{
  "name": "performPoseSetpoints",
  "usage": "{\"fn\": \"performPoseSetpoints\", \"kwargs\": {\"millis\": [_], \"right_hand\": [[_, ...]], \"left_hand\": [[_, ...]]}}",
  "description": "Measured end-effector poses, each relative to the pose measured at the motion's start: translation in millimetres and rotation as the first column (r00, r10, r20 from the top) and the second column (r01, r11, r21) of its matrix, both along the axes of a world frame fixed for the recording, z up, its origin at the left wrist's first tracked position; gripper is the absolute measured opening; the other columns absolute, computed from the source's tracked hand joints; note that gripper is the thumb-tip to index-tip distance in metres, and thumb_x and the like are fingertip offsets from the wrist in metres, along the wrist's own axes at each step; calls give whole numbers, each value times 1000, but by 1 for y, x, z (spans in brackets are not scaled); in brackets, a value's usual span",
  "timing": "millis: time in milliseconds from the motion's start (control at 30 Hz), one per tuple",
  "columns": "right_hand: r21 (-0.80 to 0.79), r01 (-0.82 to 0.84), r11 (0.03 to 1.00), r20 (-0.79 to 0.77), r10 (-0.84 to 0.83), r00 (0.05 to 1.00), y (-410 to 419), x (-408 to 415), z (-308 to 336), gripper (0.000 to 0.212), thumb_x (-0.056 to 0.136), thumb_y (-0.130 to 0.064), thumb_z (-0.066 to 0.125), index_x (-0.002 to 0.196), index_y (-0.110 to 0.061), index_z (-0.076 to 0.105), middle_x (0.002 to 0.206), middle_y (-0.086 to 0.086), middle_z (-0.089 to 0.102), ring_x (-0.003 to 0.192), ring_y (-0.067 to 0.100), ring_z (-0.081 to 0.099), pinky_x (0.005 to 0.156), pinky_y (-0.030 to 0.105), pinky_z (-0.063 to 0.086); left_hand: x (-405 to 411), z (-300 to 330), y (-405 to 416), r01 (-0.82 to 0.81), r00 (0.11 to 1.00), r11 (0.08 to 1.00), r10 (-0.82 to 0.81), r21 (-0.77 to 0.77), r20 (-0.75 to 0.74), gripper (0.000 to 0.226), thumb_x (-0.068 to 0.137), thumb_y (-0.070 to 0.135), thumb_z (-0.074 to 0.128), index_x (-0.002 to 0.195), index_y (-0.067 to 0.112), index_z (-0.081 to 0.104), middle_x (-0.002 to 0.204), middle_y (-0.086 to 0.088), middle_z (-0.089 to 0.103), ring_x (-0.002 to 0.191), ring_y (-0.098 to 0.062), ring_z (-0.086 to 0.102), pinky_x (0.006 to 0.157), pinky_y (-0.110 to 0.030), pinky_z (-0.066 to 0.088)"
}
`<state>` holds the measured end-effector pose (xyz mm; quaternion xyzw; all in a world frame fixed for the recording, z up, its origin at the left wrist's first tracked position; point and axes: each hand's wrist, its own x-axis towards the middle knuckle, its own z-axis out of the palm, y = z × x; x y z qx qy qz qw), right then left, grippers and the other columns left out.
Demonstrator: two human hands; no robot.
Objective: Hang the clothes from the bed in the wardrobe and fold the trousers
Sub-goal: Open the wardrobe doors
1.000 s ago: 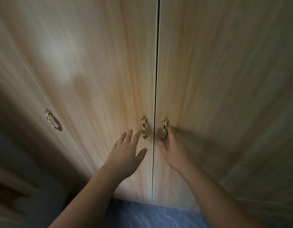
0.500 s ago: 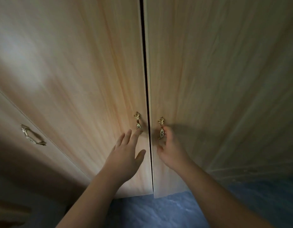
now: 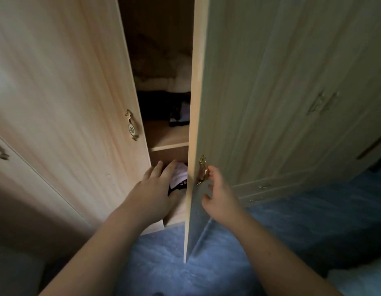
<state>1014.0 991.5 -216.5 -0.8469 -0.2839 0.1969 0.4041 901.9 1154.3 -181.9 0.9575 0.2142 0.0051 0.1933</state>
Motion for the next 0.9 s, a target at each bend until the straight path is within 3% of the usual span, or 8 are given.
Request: {"fn": "performPoseSetpoints", "kwargs": {"millis": [133, 233, 300, 367, 500, 567, 733, 900], "right_hand": [[49, -10, 999, -91, 15, 996, -79, 18, -2, 88, 75, -12, 55, 153, -37, 24, 147, -9, 47, 131, 12, 49, 113, 39, 41], [75, 55, 996, -106, -47, 993, -138, 35, 8, 83, 80, -7, 57, 153, -32, 28, 136, -13, 55, 118, 8, 53, 108, 33, 43], [71, 109, 992, -54, -105, 993, -175, 50, 16, 78, 83, -2, 59, 151, -31, 33, 126, -14, 58, 107, 9, 56, 98, 30, 47], [24, 172, 985, 91, -173, 981, -211, 63, 16, 72, 82, -12, 61, 149, -24, 37, 132, -4, 57, 108, 14, 57, 94, 33, 48], [-185, 213, 959, 257, -162, 953, -267, 66, 6, 89, 87, -15, 61, 160, -16, 10, 167, 10, 11, 151, 29, 20, 121, 39, 27], [-213, 198, 957, 261, -140, 955, -282, 59, 7, 89, 90, -12, 58, 161, -20, 4, 168, 6, -1, 153, 26, 11, 121, 38, 25], [-201, 118, 972, 293, -56, 955, -285, 47, 10, 88, 90, -13, 57, 160, -25, 5, 169, -2, 1, 154, 20, 12, 121, 38, 27], [-194, -21, 981, 307, 81, 948, -262, 23, 17, 82, 92, -16, 55, 160, -26, 10, 168, -5, 9, 151, 18, 19, 120, 35, 29]], "left_hand": [[12, -15, -71, 46, 998, 999, -46, 2, 32, 73, 98, 43, 49, 158, 30, 9, 166, -4, 17, 152, -28, 15, 121, -46, 25], [20, -23, -123, 89, 996, 996, -89, 15, 9, 74, 95, 56, 42, 155, 37, 3, 167, -2, 15, 152, -28, 15, 119, -49, 29], [27, -22, -152, 116, 993, 992, -116, 52, -4, 76, 87, 64, 29, 154, 39, 2, 167, -2, 15, 153, -26, 14, 117, -50, 32], [37, -19, -175, 132, 991, 989, -132, 63, -8, 80, 82, 64, 23, 155, 38, 3, 167, -1, 13, 153, -26, 13, 117, -50, 32], [55, -13, -213, 171, 985, 984, -169, 58, -32, 76, 95, 51, 43, 157, 39, 0, 168, -3, 8, 154, -27, 8, 121, -50, 24], [61, -13, -228, 200, 979, 977, -198, 68, -44, 77, 97, 49, 47, 157, 39, -1, 168, -3, 8, 154, -28, 8, 120, -49, 25], [60, -12, -241, 237, 969, 967, -227, 100, -94, 77, 96, 50, 47, 157, 36, 1, 167, -5, 8, 154, -29, 7, 120, -50, 25], [64, -16, -230, 182, 983, 975, -177, 125, -49, 82, 76, 61, 16, 152, 39, -5, 165, -6, 17, 151, -30, 16, 119, -50, 26]]}}
